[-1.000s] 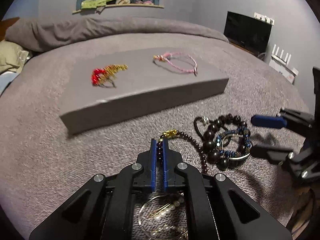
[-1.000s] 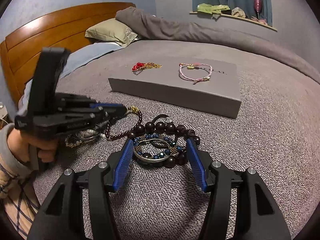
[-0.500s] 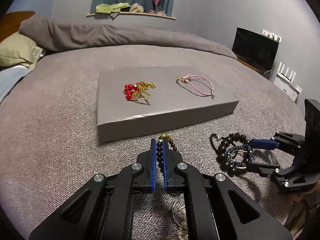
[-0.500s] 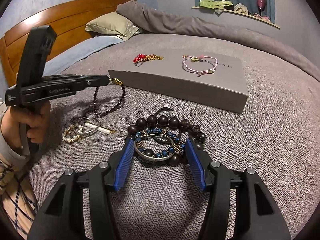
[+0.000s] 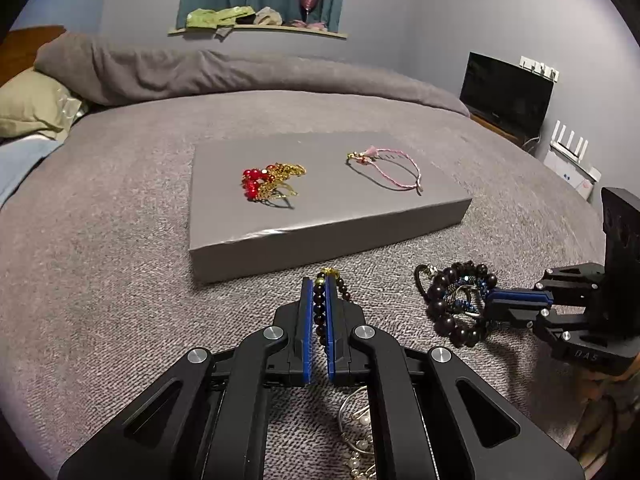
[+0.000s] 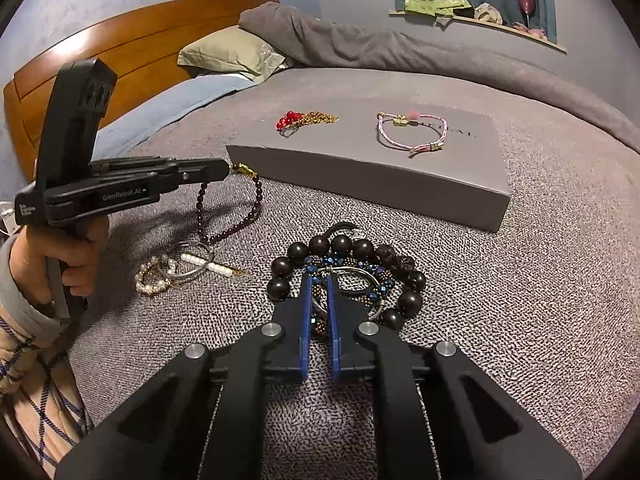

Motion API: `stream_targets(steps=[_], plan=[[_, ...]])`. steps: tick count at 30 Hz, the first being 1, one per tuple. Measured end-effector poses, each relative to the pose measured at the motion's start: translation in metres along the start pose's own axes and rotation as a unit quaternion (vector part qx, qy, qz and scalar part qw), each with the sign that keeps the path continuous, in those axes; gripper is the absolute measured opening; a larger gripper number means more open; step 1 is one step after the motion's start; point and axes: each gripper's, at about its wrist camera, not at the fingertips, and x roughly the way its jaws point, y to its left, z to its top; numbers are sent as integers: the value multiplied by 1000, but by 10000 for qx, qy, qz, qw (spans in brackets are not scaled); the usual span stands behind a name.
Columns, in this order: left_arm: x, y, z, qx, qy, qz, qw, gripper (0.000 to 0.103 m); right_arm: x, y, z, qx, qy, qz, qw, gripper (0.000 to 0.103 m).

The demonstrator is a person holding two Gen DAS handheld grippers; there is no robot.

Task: Organize jewelry
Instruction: 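Grasp the dark brown bead bracelet with the left gripper while the right grasps the blue-black beaded bracelet, then lift both bracelets and carry them over the box lid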

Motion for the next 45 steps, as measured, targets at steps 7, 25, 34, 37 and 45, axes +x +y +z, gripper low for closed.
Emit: stream_targets(steps=[7, 25, 34, 37, 45], plan=[[0, -2, -1, 19, -10, 9, 10000, 6, -11, -13, 6, 166, -230, -149, 9995, 0], [-3, -1, 0, 24, -36, -19, 10000, 6, 35, 13, 17, -113, 240, -187, 9995, 12], [-8, -3, 3, 41, -101, -34, 9999, 6, 33, 9, 16, -121, 239, -183, 9995, 7], [-9, -4, 3, 57, -112, -39, 9999, 6, 25, 7, 20, -44, 99, -88, 9999, 7], [-17, -6, 8, 19, -283, -103, 9995, 6, -24, -15, 44, 497, -797, 305, 9951, 7]])
